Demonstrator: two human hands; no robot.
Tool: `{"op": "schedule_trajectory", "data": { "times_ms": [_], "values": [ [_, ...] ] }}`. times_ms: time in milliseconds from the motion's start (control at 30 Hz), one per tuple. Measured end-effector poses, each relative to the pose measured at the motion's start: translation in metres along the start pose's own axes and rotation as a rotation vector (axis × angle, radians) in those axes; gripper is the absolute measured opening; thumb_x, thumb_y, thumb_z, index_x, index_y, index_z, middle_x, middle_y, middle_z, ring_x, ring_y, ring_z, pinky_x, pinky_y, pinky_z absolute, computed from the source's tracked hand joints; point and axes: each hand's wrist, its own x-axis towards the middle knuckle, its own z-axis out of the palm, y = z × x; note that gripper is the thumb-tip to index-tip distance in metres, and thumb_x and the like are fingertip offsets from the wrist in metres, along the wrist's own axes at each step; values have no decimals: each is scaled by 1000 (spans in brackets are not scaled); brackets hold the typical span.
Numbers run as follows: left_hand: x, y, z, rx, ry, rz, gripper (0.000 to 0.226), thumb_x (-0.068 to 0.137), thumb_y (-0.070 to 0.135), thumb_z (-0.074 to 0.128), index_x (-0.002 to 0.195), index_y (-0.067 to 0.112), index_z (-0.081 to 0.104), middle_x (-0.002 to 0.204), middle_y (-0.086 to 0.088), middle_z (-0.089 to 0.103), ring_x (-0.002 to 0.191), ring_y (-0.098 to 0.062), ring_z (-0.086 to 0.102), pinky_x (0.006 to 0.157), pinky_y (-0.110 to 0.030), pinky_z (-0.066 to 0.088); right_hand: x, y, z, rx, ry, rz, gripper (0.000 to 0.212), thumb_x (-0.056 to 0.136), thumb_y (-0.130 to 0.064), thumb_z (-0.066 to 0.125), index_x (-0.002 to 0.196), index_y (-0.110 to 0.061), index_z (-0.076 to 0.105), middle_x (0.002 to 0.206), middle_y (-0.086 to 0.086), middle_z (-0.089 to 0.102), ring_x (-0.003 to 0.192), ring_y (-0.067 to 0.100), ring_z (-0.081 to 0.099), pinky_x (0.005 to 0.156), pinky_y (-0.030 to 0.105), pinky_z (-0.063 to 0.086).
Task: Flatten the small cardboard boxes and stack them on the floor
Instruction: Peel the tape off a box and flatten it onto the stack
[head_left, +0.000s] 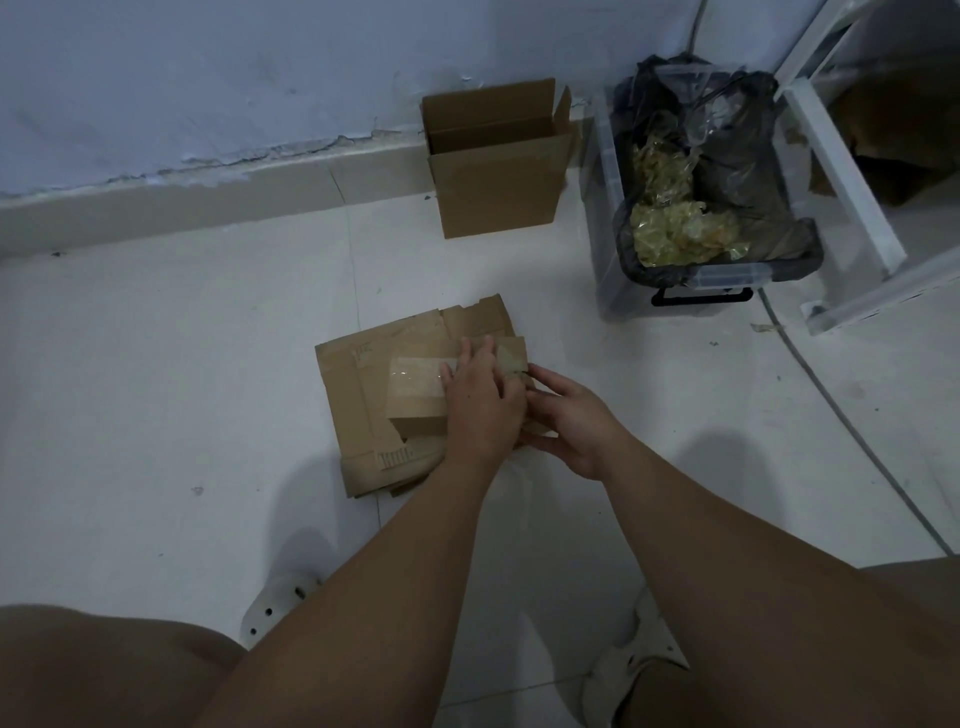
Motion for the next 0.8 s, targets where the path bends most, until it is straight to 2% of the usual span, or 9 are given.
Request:
{"op": "schedule_trajectory", "data": {
  "times_ms": [100, 133, 200, 300, 367, 467, 600, 700, 800],
  "values": [
    [-2, 7, -4, -118, 36, -46, 11, 88, 7, 42, 85, 9, 52, 125, -13, 57, 134, -8, 31, 119, -44, 3, 1, -1, 3, 65, 41, -26, 37, 96, -10, 51, 131, -21, 56, 105, 6, 72, 91, 20, 69, 70, 33, 58],
    [-5, 9, -5, -132, 58, -47, 13, 87, 6, 42, 75, 11, 43, 102, -7, 62, 113, 5, 41, 116, -52, 13, 1, -1, 4, 98, 42, -29, 35, 97, -11, 51, 131, -17, 57, 106, 8, 72, 91, 21, 69, 65, 31, 57],
    [-9, 10, -5, -140, 90, -63, 17, 86, 5, 43, 71, 11, 37, 78, 13, 50, 79, 6, 40, 110, -56, 24, 2, -1, 6, 121, 31, -30, 35, 97, -17, 52, 131, -11, 56, 116, 13, 67, 104, 28, 65, 67, 32, 56],
    [-9, 6, -3, -119, 131, -87, 23, 84, 7, 48, 67, 14, 34, 105, -8, 64, 91, -10, 43, 109, -53, 27, 2, 0, 10, 88, 62, -49, 41, 94, -16, 58, 135, -11, 52, 123, 17, 62, 111, 33, 61, 69, 34, 56],
    [-8, 6, -3, -110, 134, -65, 29, 84, 9, 52, 64, 18, 33, 97, -14, 64, 103, -23, 47, 114, -46, 22, 3, 1, 11, 48, 102, -67, 44, 92, -12, 61, 135, -14, 53, 120, 17, 64, 106, 33, 64, 65, 31, 57],
    [-8, 6, -2, -81, 135, 1, 24, 83, 20, 64, 68, 21, 45, 84, -8, 62, 111, -18, 50, 114, -44, 20, 3, 1, 14, 18, 109, -77, 45, 90, -11, 62, 134, -14, 53, 113, 14, 68, 95, 28, 68, 59, 26, 55],
    [-5, 1, 2, 35, 119, 41, 13, 86, 16, 62, 79, 5, 61, 131, -7, 56, 129, -18, 43, 117, -34, 5, 3, 4, 15, 25, 106, -90, 39, 94, -12, 58, 133, -14, 54, 112, 10, 70, 91, 23, 69, 60, 25, 55],
    [-6, 3, 2, -70, 177, 17, 12, 89, 6, 50, 80, 15, 50, 117, -13, 63, 121, -21, 48, 114, -46, 20, 3, 5, 13, 25, 80, -96, 37, 95, -14, 56, 133, -14, 56, 118, 7, 68, 102, 24, 67, 75, 33, 59],
    [-7, 3, 2, -133, 205, 25, 11, 90, 19, 54, 85, 9, 56, 92, -3, 63, 96, 11, 46, 106, -50, 32, 3, 3, 11, 55, 102, -83, 35, 94, -14, 59, 129, -14, 60, 117, 9, 68, 105, 25, 66, 76, 34, 59]
  ]
}}
